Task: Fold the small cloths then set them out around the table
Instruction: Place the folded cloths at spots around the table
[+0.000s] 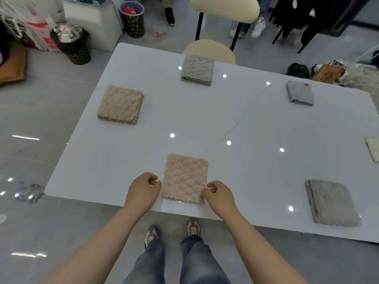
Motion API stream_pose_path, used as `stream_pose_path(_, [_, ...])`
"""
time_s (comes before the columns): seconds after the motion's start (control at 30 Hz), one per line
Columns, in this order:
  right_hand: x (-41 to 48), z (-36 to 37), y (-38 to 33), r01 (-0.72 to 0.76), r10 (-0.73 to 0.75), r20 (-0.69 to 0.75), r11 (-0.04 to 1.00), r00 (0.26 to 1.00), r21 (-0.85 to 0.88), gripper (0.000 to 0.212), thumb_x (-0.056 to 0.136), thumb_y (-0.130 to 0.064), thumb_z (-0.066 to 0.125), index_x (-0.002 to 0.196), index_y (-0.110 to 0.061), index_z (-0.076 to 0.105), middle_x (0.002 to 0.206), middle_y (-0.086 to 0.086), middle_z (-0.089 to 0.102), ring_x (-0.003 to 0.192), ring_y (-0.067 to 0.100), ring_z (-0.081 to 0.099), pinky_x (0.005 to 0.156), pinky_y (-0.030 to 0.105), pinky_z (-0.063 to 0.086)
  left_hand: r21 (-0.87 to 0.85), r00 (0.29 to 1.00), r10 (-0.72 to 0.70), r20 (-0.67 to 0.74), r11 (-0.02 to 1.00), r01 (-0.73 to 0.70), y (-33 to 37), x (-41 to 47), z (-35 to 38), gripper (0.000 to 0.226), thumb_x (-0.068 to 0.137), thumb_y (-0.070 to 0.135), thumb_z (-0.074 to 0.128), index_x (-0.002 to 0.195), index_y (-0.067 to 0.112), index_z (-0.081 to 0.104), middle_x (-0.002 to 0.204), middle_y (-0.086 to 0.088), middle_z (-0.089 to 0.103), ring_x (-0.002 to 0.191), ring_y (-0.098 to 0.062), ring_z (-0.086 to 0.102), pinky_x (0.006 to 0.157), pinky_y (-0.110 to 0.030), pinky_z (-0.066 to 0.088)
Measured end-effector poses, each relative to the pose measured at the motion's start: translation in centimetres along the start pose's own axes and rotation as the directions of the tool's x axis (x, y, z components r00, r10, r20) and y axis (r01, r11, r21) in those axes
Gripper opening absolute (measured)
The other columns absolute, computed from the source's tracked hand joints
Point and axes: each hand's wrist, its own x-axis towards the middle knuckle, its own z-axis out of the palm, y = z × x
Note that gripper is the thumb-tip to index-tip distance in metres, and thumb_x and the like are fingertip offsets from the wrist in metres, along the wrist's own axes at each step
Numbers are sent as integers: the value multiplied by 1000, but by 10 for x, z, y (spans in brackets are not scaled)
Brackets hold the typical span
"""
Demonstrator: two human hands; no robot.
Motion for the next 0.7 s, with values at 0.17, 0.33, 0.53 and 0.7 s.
stream_pose_path(0.17, [10, 12, -7, -57, 57, -11, 998, 998, -11, 36, 92, -21, 55, 124, -4, 49, 91, -2, 54, 84, 15, 52, 62, 22, 38, 48, 999, -31, 45, 998, 29, -11, 18, 4, 26, 91, 20, 56, 113, 6, 59, 97, 0, 59, 89, -13, 52, 77, -23, 37])
stream_pose_path(0.33, [23, 14, -11, -53, 54, -38, 998, 998, 20, 34, 88, -15, 58, 118, -2, 49, 79, -7, 47, 65, 4, 45, 52, 16, 36, 26, 994, -83, 74, 996, 81, -9, 27, 20, 27, 90, 21, 59, 112, 7, 59, 91, 1, 57, 85, -15, 53, 75, -23, 36])
stream_pose_path(0.53, [28, 18, -9, -7, 7, -11, 1000, 1000, 30, 24, 87, -16, 60, 103, -18, 41, 80, -13, 45, 66, -1, 45, 49, 12, 30, 22, 994, -85, 74, 996, 83, -7, 29, 30, 25, 90, 22, 59, 110, 7, 59, 90, -1, 58, 85, -17, 55, 74, -24, 37])
stream_pose_path(0.7, [36, 22, -5, -18, 20, -26, 999, 999, 45, 20, 90, -17, 57, 107, -10, 50, 79, -9, 50, 67, 5, 48, 52, 17, 35, 30, 991, -65, 116, 998, 62, -5, 28, 36, 18, 89, 24, 62, 100, 11, 57, 86, 0, 59, 83, -17, 55, 69, -22, 38])
